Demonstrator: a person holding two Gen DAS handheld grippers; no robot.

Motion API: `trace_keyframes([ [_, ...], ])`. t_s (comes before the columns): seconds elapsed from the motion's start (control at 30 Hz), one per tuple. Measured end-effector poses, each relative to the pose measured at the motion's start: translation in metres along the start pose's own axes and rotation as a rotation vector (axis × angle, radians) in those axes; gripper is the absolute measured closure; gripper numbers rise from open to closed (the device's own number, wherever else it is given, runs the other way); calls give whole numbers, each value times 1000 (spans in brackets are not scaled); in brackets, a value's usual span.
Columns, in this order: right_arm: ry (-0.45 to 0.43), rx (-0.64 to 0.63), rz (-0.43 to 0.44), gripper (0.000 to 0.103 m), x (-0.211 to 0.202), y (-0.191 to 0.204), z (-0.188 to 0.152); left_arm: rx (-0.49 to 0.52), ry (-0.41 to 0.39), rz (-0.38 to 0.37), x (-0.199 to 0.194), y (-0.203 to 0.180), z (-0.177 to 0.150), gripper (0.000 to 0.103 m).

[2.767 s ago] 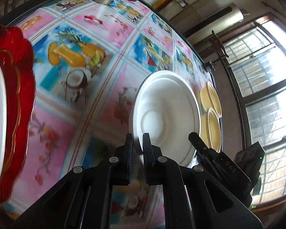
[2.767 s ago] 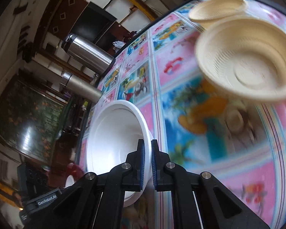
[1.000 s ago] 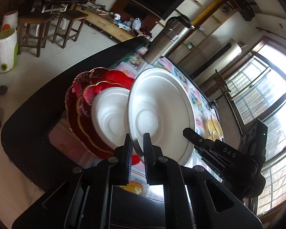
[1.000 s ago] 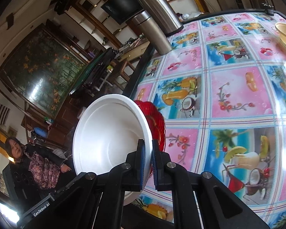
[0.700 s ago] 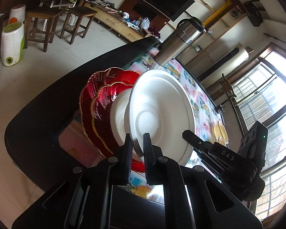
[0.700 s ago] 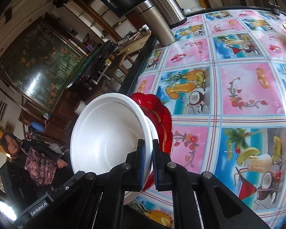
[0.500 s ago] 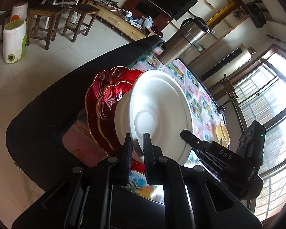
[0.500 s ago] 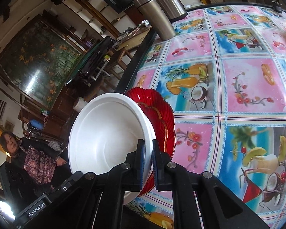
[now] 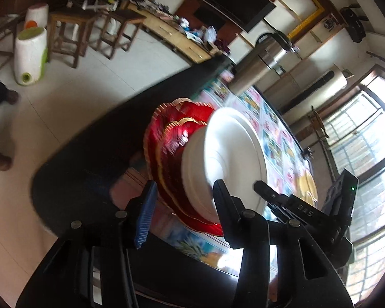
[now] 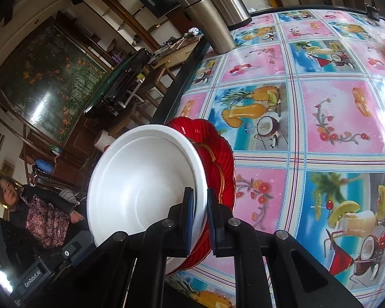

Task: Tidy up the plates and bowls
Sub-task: 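Lower the white bowl onto the stacked plates and open both grippers, then move both grippers back toward the beige ribbed bowls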

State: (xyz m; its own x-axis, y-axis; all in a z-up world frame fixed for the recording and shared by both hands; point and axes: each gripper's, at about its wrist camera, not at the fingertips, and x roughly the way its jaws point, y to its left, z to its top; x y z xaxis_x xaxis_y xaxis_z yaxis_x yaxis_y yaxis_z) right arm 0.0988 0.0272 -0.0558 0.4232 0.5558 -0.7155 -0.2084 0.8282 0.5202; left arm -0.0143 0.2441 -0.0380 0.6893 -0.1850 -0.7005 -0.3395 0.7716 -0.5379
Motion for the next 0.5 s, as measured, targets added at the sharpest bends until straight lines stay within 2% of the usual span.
trace_keyframes([
  [0.17,-29,22,67,85,-12,-3,3,14,-87,50,-22,3,5,59],
  [0.3,-102,55,128,69,-38,-18,10,51,-122,46,-34,-8,3,59],
  [0.5,-198,140,88,68,-78,-68,20,170,-110,6,-34,-48,-10,59],
])
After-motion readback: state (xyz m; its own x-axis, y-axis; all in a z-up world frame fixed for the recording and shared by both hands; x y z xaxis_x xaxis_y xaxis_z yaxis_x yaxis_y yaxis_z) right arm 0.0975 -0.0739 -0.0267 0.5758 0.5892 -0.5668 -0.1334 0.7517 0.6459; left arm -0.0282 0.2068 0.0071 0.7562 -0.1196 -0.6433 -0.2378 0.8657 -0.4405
